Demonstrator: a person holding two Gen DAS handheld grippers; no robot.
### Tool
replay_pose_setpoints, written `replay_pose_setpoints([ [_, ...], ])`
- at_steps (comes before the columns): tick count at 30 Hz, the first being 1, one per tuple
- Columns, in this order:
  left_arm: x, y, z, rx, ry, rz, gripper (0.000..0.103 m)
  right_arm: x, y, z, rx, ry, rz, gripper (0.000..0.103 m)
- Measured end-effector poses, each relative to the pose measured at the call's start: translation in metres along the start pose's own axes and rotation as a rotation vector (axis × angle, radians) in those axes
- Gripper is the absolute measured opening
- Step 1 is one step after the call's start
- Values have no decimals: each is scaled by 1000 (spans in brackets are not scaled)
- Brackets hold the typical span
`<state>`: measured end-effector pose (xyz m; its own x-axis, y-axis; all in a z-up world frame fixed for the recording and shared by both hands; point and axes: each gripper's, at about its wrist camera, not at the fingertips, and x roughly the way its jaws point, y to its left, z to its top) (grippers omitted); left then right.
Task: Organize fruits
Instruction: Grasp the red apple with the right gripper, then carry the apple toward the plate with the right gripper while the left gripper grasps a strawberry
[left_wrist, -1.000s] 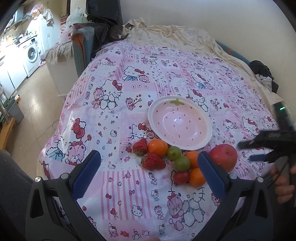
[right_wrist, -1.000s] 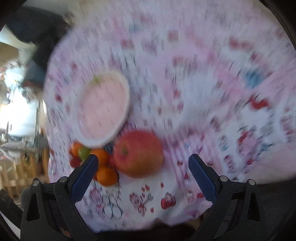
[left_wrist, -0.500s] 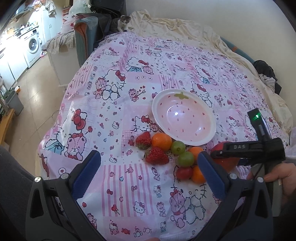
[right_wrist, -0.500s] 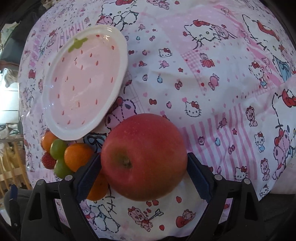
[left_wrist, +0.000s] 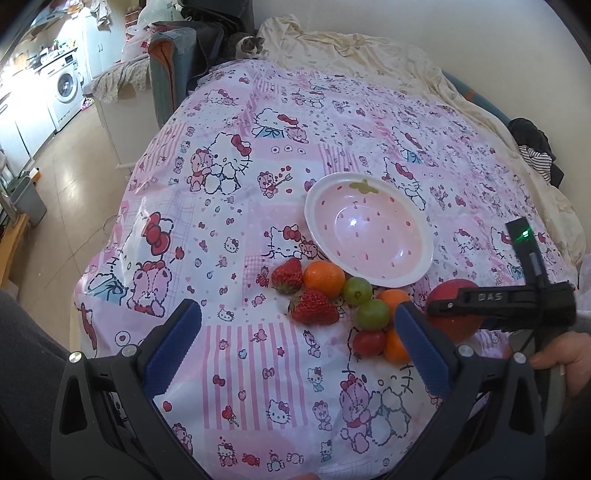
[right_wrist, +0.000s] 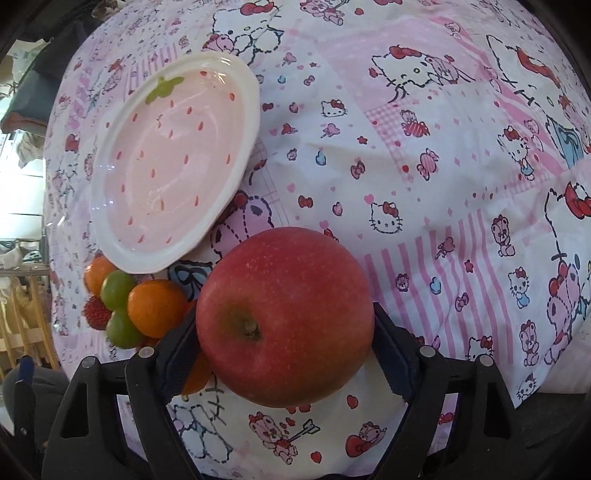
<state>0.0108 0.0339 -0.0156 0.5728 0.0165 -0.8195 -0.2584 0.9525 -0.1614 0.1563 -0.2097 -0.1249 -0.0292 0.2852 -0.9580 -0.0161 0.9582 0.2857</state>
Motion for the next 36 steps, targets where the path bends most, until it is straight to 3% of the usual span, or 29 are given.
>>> replay_pose_setpoints([
  [4, 6, 5, 2, -7, 32, -9, 103, -22, 0, -4, -39, -20, 59, 86],
  [7, 22, 12, 2, -26, 112, -20, 103, -46, 2, -4, -78, -54, 179, 86],
  [10, 40, 20, 4, -57, 208, -9, 102, -58, 4, -5, -110, -96, 218, 86],
  [15, 61, 32, 13, -110, 305, -12, 85, -62, -6, -6, -92, -128, 261, 86],
  [20, 92, 12, 27, -43, 473, -97, 72, -65, -21, -4, -48, -126, 281, 86],
  [27, 123, -9, 30, -60, 519, -73, 65, -65, -16, -4, -42, -131, 326, 86],
  [36, 133, -16, 28, -36, 522, -42, 65, -64, -24, -5, -20, -122, 318, 86],
])
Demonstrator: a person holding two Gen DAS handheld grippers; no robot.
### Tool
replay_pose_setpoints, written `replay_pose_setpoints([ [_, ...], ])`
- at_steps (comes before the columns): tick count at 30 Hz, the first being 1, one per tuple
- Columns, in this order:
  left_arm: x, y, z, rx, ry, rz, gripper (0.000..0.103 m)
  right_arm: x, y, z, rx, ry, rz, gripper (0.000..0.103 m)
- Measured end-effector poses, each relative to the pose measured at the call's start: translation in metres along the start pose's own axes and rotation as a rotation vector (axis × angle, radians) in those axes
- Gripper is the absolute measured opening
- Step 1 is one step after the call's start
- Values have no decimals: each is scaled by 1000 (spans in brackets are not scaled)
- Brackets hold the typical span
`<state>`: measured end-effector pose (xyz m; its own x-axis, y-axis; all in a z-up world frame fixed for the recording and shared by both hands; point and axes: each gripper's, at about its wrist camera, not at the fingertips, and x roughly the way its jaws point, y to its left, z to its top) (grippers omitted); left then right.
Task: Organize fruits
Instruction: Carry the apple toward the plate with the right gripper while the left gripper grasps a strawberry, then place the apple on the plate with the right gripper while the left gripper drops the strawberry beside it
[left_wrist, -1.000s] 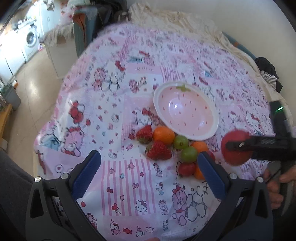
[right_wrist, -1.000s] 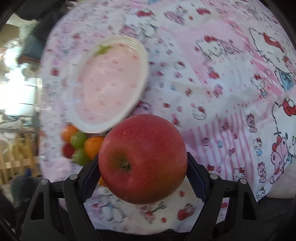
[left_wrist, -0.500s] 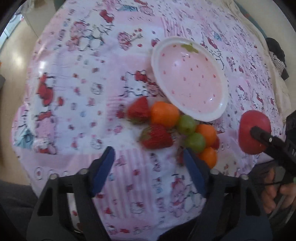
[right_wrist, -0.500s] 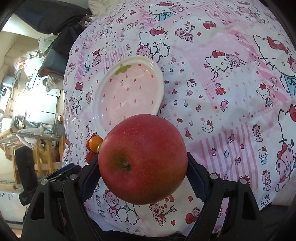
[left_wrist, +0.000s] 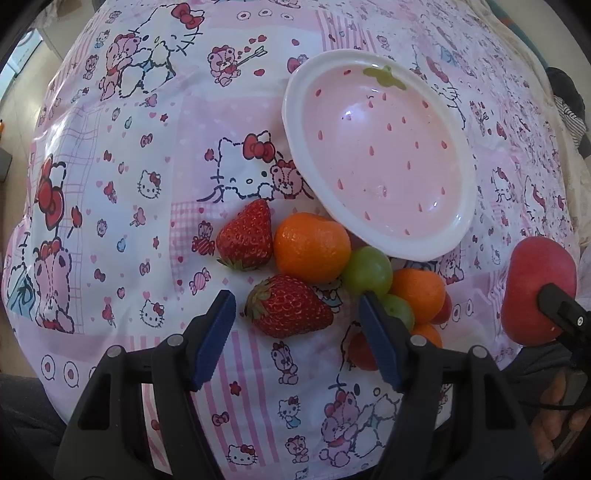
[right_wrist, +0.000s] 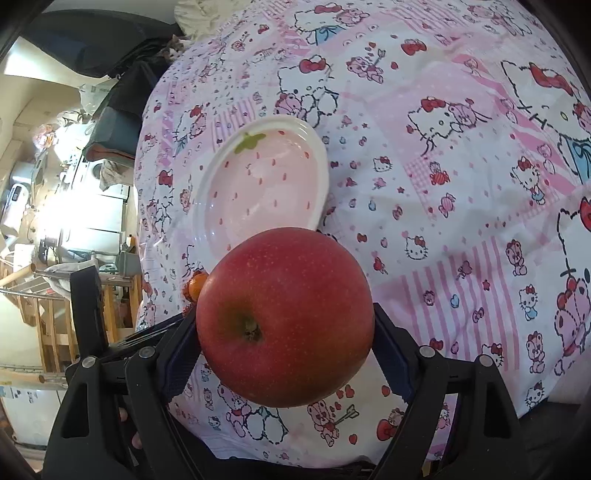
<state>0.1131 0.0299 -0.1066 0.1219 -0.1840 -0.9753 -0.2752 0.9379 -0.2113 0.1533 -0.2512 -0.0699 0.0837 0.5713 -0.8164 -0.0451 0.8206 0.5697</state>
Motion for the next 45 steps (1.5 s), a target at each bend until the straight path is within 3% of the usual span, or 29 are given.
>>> replay_pose_setpoints([
  [10, 0, 8, -6, -22, -15, 14, 62, 5, 3, 1, -1, 4, -10, 86],
  [12, -1, 8, -7, -10, -26, 31, 51, 5, 2, 1, 2, 5, -17, 86],
  [14, -2, 6, -7, -8, -27, 1, 42, 6, 1, 1, 5, 6, -23, 86],
  [20, -20, 10, -10, -6, -30, -44, 42, 6, 0, 1, 8, 7, -28, 86],
  [28, -69, 0, 8, 85, -154, -46, 42, 6, 29, 34, -70, 25, -51, 86],
  [33, -68, -3, 27, 121, -164, -33, 42, 43, 71, 82, -182, 53, -105, 86],
  [38, -57, -2, 40, 125, -147, -40, 42, 106, 99, 119, -267, 106, -198, 86],
  [45, -49, 4, 48, 122, -135, -40, 42, 155, 113, 132, -320, 165, -322, 86],
])
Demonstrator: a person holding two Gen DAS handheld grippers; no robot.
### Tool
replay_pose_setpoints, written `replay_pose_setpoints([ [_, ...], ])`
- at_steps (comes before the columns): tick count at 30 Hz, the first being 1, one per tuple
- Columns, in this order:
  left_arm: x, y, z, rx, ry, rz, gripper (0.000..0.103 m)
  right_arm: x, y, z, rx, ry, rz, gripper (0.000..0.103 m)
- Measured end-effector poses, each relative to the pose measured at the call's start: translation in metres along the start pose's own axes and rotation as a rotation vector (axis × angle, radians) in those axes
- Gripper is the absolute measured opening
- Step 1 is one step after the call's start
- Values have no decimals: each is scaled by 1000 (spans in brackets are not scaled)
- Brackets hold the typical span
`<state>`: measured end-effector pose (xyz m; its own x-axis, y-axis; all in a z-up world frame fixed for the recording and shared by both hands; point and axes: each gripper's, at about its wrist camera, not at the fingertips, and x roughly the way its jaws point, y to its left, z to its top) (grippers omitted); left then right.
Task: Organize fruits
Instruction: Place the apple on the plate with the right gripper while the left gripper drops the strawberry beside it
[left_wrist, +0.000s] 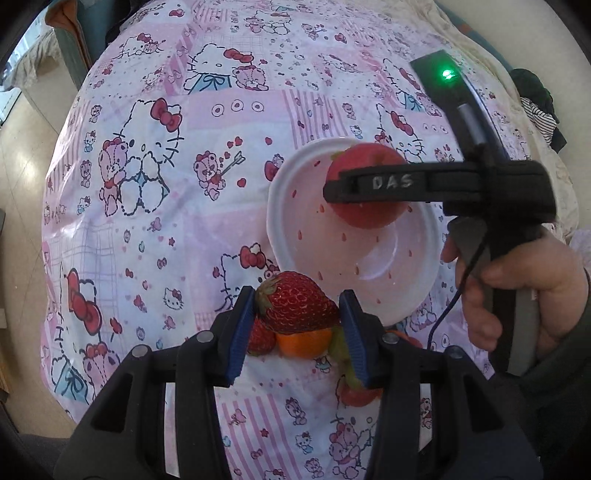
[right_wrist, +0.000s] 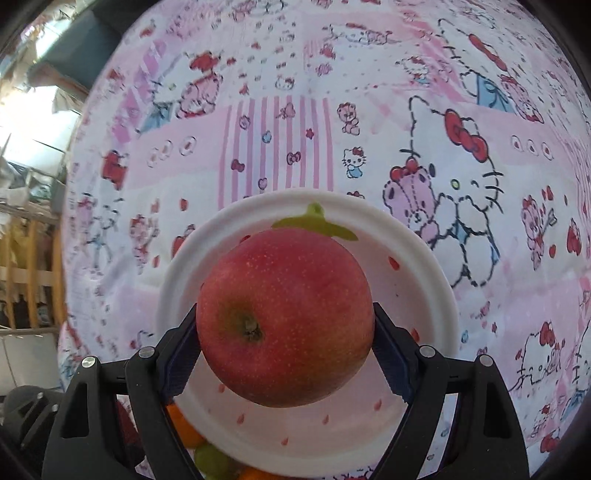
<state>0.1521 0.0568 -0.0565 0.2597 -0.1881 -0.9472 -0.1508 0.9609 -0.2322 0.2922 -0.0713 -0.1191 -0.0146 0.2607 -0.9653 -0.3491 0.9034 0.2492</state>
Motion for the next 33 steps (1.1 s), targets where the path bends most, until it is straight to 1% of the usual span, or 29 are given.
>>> replay_pose_setpoints([
  [2, 3, 3, 0, -10, 5, -1, 42, 7, 1, 1, -6, 2, -41, 86],
  [7, 7, 6, 0, -12, 17, -4, 42, 8, -5, 4, 24, -3, -23, 87],
  [10, 8, 4, 1, -8, 16, -4, 42, 7, -14, 7, 39, 20, 16, 87],
  [13, 6, 1, 2, -2, 8, 0, 42, 1, -27, 11, 83, 38, 57, 87],
  [15, 5, -2, 4, 1, 6, 2, 42, -12, -38, 12, 109, 1, 94, 87],
  [17, 6, -4, 6, 5, 7, 2, 42, -33, -48, 14, 122, -64, 126, 89],
  [20, 7, -8, 10, 10, 8, 2, 42, -59, -60, 13, 132, -92, 136, 90],
  [24, 9, -11, 19, 18, 1, 0, 42, -91, -72, -15, 195, -127, 126, 90],
  [27, 24, -16, 33, 56, 1, 7, 42, -105, -79, -47, 207, -143, 144, 90],
  [28, 31, -17, 38, 79, 3, 13, 42, -109, -82, -58, 212, -144, 157, 90],
  [29, 40, -21, 42, 120, 13, 36, 42, -113, -89, -70, 224, -146, 185, 90],
  [31, 55, -27, 46, 184, 28, 72, 42, -114, -92, -85, 239, -151, 212, 90],
  [33, 67, -33, 50, 229, 41, 57, 43, -119, -92, -96, 216, -195, 196, 90],
])
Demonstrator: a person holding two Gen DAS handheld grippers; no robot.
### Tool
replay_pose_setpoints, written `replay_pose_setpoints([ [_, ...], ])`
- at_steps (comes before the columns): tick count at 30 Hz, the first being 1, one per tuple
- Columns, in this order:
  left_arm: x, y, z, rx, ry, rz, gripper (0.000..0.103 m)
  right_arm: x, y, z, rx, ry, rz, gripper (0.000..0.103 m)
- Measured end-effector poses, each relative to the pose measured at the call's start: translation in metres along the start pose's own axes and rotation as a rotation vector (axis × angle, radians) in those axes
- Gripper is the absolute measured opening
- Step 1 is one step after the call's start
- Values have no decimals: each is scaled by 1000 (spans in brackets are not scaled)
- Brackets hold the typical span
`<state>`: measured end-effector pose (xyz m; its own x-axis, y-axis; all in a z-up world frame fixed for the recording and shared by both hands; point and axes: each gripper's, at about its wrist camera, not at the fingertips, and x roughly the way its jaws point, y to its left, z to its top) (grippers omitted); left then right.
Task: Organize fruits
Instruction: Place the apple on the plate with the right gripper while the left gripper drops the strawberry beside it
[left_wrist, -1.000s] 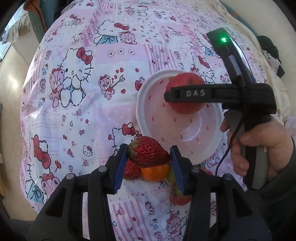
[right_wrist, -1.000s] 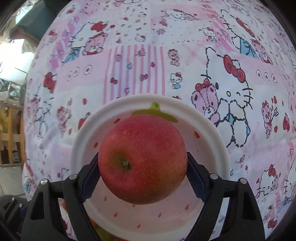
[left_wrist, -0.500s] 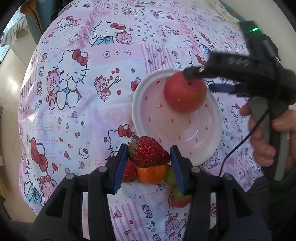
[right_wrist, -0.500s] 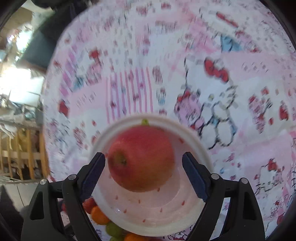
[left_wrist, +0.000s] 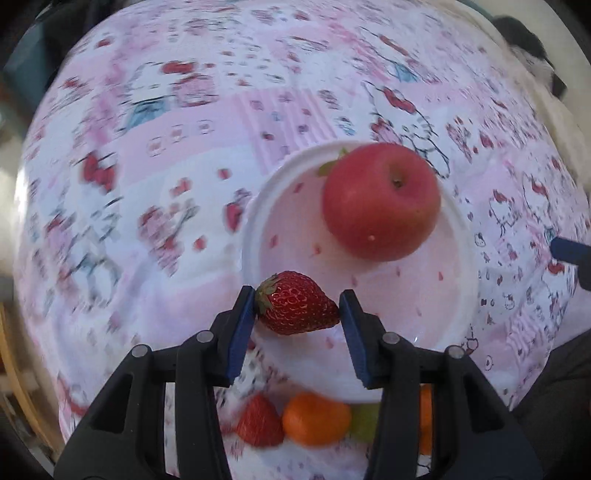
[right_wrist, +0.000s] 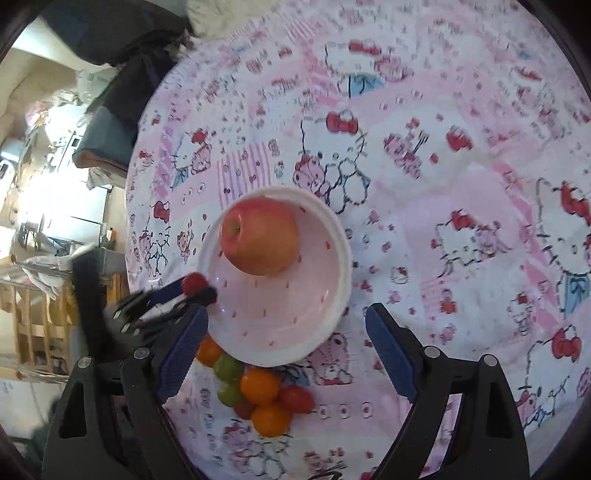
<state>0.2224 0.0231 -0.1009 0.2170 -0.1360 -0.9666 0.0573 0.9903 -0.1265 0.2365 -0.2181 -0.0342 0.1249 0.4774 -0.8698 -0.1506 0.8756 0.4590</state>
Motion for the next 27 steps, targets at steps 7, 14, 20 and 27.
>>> replay_pose_setpoints([
  [7, 15, -13, 18, 64, -2, 30, 43, -1, -6, 2, -28, -45, -64, 90],
  [14, 7, -12, 22, 45, 25, -28, 61, 4, -19, 6, 13, -29, -48, 90],
  [20, -27, -7, 13, 31, -31, -16, 68, 2, -19, 6, 12, -35, -29, 90],
  [27, -60, -1, -16, -18, -117, 15, 68, 3, -11, 1, -20, -43, -33, 90],
])
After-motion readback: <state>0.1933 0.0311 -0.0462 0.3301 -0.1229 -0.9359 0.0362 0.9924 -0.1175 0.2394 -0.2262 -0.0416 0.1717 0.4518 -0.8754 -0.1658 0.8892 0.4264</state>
